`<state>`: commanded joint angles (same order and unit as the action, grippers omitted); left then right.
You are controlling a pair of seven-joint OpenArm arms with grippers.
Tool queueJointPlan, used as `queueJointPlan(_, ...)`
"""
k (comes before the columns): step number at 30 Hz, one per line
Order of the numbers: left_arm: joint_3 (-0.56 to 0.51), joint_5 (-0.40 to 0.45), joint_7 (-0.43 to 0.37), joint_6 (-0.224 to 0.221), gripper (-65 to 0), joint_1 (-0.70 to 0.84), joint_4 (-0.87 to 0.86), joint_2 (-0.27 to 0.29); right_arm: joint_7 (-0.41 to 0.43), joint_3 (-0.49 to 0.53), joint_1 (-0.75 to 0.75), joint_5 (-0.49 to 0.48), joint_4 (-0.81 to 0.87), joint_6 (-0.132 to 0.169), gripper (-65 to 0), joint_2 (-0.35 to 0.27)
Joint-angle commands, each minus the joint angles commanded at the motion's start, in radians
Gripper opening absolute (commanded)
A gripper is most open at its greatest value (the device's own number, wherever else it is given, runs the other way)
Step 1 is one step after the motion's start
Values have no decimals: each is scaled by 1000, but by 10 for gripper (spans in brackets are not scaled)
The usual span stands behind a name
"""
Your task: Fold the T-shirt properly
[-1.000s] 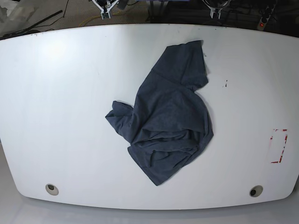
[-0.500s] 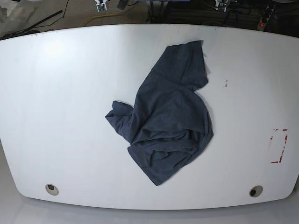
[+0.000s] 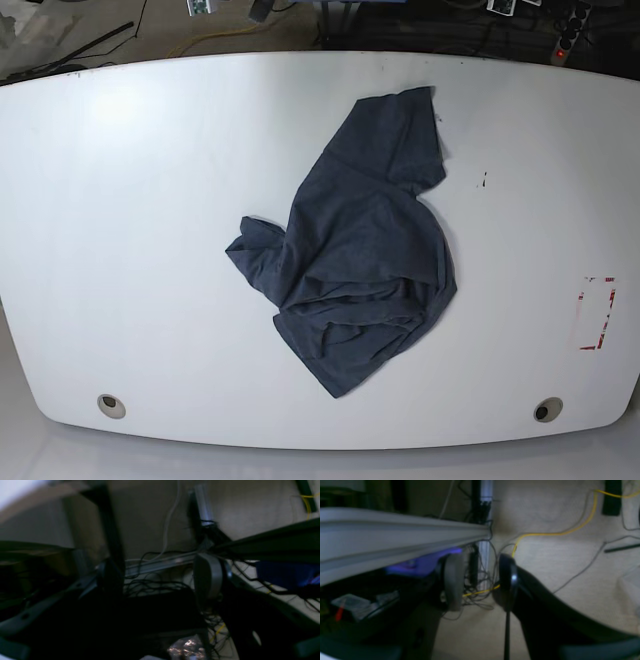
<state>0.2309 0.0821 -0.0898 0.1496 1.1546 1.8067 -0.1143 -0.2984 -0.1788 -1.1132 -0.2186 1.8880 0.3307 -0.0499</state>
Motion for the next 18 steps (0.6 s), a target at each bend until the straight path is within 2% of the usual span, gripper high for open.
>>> queueJointPlan(4, 52, -112, 0, 14, -258, 32, 87, 0, 0, -40, -44, -40, 97, 2, -433, 0)
queueJointPlan(8, 84, -233, 2, 100, -258, 29, 130, -46, 2, -77, -40, -129, 150, 3, -433, -6)
queueJointPlan(11, 86, -262, 2, 103, -256, 5, 135, -63, 3, -78, 5, -199, 150, 3, -433, -29)
queueJointPlan(15, 87, -258, 2, 103, -254, -54, 135, -58, 3, -75, 64, -287, 147, 3, -433, -84)
queueJointPlan(18, 89, -258, 2, 103, -254, -91, 135, -57, 2, -72, 117, -353, 147, 3, -426, -101)
